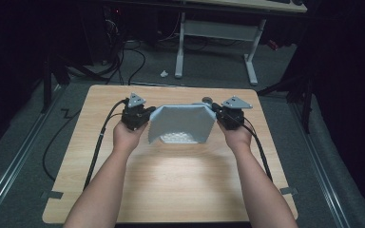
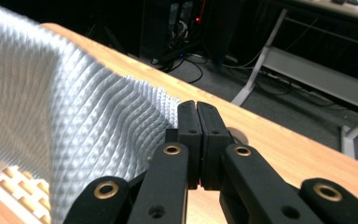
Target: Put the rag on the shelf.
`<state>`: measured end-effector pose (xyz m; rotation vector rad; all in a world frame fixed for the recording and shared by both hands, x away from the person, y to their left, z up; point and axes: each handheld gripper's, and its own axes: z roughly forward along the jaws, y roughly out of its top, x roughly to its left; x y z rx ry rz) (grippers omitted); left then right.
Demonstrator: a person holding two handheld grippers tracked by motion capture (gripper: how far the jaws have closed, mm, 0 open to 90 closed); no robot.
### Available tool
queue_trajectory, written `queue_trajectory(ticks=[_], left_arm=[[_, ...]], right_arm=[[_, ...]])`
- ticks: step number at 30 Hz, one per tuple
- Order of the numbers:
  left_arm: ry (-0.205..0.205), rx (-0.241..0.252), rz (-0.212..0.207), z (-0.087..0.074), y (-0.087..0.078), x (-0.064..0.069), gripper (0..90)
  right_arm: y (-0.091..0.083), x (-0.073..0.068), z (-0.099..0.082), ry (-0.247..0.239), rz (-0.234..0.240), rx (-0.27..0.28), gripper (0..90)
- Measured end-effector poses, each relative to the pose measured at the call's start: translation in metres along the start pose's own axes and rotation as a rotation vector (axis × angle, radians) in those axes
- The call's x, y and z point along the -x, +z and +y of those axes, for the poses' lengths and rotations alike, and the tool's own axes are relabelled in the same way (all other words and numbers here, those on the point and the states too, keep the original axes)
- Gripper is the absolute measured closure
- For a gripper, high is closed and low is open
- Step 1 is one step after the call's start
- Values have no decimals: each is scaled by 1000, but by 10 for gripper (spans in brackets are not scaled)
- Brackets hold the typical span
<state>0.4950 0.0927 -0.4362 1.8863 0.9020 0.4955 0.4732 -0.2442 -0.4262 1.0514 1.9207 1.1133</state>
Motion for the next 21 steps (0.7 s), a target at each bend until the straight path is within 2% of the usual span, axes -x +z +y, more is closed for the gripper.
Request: queue_trajectory(ticks=[5, 10, 12, 17, 21], left_arm=[[12, -15, -11, -3, 1, 3, 899], [-17, -15, -20, -13, 1, 1, 899], [-16, -22, -23, -18, 1, 1, 899], [-24, -22, -31, -27, 0, 3, 898], [-24, -23, -34, -29, -2, 4, 898]], right_arm=[[3, -4, -5, 0, 22, -2, 900], [5, -7, -9, 8, 30, -5, 900], [6, -7, -10, 6, 37, -10, 900], [10, -7, -14, 18, 44, -22, 900], [14, -6, -22, 46, 50, -24, 900]])
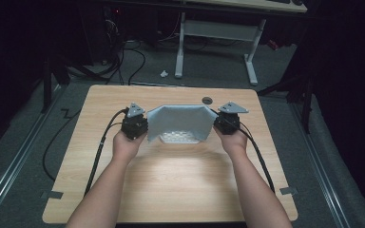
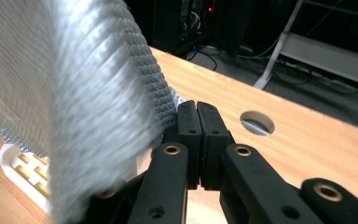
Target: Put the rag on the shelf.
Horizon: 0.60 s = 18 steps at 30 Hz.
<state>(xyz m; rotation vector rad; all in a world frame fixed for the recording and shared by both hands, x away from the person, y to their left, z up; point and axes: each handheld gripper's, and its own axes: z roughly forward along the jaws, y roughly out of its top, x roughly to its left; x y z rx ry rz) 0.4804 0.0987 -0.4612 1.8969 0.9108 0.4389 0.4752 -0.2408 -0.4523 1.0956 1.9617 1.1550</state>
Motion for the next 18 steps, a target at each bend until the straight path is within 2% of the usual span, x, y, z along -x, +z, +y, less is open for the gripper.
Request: queue_trajectory(ticks=[4, 12, 18], left_arm=[[-7, -5, 1, -2, 1, 0, 897], [-48, -18, -8, -8, 9, -6, 893], [-50, -24, -6, -9, 11, -4, 890]], right_arm=[[4, 0, -8, 25, 4, -16, 900], [5, -2, -14, 15, -3, -27, 899], [0, 4, -20, 30, -8, -29, 898]])
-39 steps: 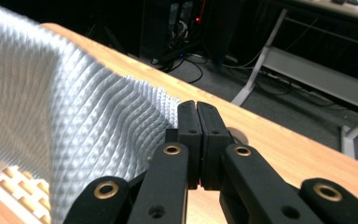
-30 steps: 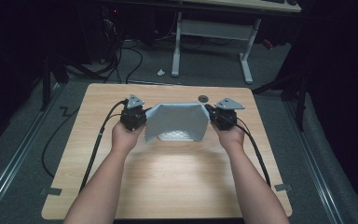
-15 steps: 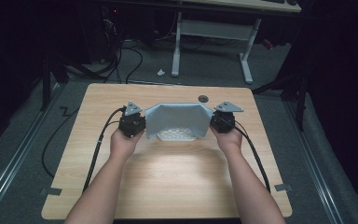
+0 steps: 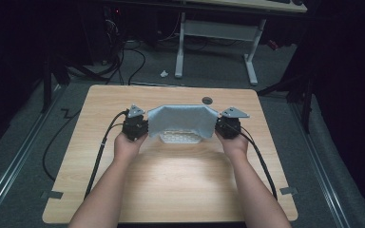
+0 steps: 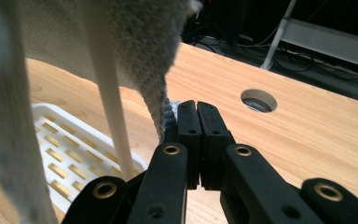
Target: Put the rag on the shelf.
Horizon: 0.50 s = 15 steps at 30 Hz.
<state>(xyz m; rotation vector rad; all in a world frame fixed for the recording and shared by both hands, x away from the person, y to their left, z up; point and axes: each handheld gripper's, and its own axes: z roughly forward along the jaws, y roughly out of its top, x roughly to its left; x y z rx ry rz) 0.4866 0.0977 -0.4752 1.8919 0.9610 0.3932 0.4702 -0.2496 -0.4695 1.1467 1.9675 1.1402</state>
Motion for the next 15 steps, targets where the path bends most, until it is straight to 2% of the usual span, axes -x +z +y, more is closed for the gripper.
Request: queue_trajectory(ticks=[4, 6, 10, 12, 15], left_arm=[[11, 0, 5, 0, -1, 1, 888], [-2, 6, 10, 0, -2, 1, 881], [-15, 18, 47, 0, -7, -2, 789], [-29, 26, 55, 0, -9, -5, 757], [-29, 31, 66, -1, -11, -7, 729]], right_arm=[[1, 1, -1, 0, 4, -2, 896], [1, 0, -1, -1, 2, -6, 888], [4, 0, -2, 23, 9, -15, 841], [4, 1, -4, 7, 0, -24, 835], [1, 4, -5, 1, -9, -25, 828]])
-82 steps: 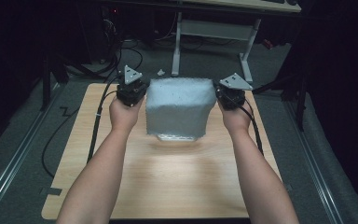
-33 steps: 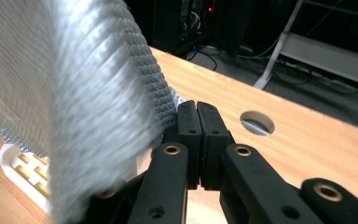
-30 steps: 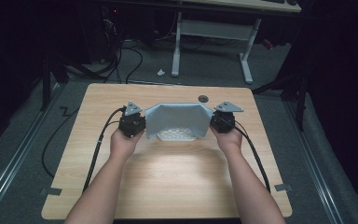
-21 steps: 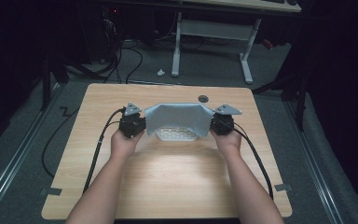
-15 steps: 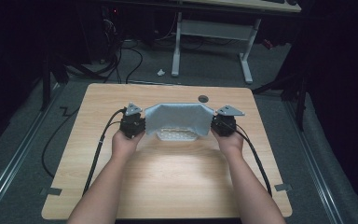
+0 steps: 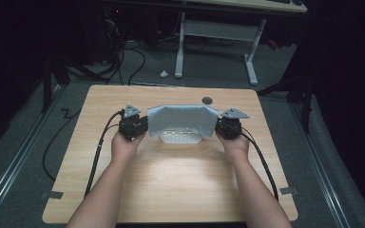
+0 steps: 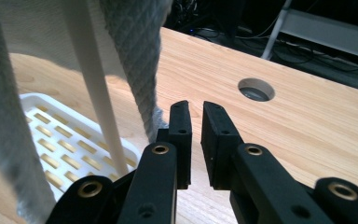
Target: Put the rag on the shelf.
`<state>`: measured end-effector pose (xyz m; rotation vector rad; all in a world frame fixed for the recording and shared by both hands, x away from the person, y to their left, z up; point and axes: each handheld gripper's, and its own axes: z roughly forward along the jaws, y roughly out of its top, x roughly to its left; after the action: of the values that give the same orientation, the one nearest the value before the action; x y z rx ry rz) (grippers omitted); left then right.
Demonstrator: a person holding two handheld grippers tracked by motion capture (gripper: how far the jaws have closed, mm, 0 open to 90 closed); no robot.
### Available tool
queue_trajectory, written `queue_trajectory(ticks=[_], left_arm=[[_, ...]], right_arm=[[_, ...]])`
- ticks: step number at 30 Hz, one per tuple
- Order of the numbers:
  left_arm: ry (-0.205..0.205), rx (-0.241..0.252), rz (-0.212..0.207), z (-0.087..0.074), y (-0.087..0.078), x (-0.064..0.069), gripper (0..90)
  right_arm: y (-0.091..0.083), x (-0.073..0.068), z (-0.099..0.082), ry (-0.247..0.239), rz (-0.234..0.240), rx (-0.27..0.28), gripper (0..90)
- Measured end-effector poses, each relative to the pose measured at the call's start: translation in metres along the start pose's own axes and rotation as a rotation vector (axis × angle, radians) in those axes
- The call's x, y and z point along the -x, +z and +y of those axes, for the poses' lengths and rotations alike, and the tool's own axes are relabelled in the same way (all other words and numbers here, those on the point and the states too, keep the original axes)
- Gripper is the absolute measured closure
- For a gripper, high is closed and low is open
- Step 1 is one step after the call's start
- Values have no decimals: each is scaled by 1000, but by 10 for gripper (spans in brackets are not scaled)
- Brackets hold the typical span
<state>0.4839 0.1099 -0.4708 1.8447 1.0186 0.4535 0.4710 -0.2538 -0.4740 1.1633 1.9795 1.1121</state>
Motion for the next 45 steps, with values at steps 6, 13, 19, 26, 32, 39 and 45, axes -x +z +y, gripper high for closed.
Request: queue_trajectory(ticks=[6, 13, 19, 26, 32, 39, 45], left_arm=[[-12, 10, 14, 0, -5, -5, 660], [-13, 23, 41, 1, -15, -12, 635], [-18, 24, 65, -1, -23, -21, 622], [-12, 34, 90, -8, -40, -31, 601], [-7, 54, 87, -25, -68, -32, 563], [43, 57, 37, -70, -100, -6, 549], [38, 43, -48, -94, -121, 36, 521]], right_arm=[[-8, 9, 0, 20, -26, 16, 827], [-13, 15, -4, 26, -33, 13, 814], [-18, 17, -2, 22, -38, 20, 800], [-33, 21, -1, 24, -53, 34, 730], [-56, 19, -9, 14, -62, 54, 659], [-95, -4, -36, -11, -35, 55, 580], [-130, -39, -65, -23, 2, 45, 554]])
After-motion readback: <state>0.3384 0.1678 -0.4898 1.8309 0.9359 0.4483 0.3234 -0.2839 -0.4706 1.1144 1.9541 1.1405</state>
